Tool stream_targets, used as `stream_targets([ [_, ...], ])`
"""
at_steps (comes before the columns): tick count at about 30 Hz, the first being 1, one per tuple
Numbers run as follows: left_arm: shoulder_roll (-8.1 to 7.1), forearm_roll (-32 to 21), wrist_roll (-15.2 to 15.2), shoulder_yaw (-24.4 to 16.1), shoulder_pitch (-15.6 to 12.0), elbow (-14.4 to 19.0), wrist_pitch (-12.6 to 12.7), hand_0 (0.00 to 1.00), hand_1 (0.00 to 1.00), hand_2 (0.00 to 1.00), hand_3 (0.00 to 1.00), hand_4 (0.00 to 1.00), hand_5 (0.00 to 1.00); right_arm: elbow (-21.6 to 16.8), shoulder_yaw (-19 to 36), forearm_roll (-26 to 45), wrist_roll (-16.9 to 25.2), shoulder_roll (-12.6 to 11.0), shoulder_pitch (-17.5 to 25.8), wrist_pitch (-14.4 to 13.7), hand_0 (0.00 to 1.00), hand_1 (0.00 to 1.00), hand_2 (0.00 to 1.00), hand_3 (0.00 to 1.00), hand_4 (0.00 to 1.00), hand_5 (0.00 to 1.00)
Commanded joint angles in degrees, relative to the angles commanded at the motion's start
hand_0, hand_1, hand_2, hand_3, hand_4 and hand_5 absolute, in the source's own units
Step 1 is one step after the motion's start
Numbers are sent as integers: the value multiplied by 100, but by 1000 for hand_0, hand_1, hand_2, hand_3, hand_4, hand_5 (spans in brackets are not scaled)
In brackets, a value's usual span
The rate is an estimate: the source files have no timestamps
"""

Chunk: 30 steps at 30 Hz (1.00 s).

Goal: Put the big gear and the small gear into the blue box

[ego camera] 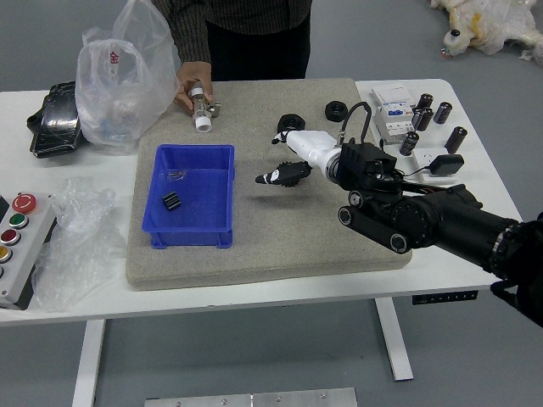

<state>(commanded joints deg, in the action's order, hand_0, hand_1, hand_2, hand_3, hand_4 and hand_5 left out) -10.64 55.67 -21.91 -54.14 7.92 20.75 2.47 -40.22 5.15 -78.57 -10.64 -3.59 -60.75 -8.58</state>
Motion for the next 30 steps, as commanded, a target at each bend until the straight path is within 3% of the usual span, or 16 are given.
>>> stream_targets([
  [3,5,27,-2,-8,24,1,-12,711,708,685,805,739,534,217,-298,249,34,102,-38,-30,445,812,876,878,998,625],
  [4,8,37,-5,-12,32,2,-16,711,707,683,805,739,534,307,-342,296,40,128,-46,-5,442,800,849,857,949,552],
  [9,20,126,-36,-58,50,8,-43,711,707,683,805,739,534,569,-259,273,22,193,-85,174,442,800,849,857,949,552],
  [10,22,142,-40,-66,54,8,-48,711,707,682,805,738,533,603,-234,256,16,200,-93,202,440,785,831,844,869,476],
  [15,27,191,-45,-84,70,10,-65,711,707,682,805,738,533,666,-143,207,-4,234,-104,258,440,785,831,844,869,476],
  [16,28,198,-45,-86,74,10,-68,711,708,681,803,736,534,673,-120,195,-11,246,-102,273,430,747,785,829,775,381],
  [30,44,274,-65,-124,95,14,-94,710,705,678,803,734,534,837,389,-135,-183,359,-28,751,417,711,748,776,703,334],
])
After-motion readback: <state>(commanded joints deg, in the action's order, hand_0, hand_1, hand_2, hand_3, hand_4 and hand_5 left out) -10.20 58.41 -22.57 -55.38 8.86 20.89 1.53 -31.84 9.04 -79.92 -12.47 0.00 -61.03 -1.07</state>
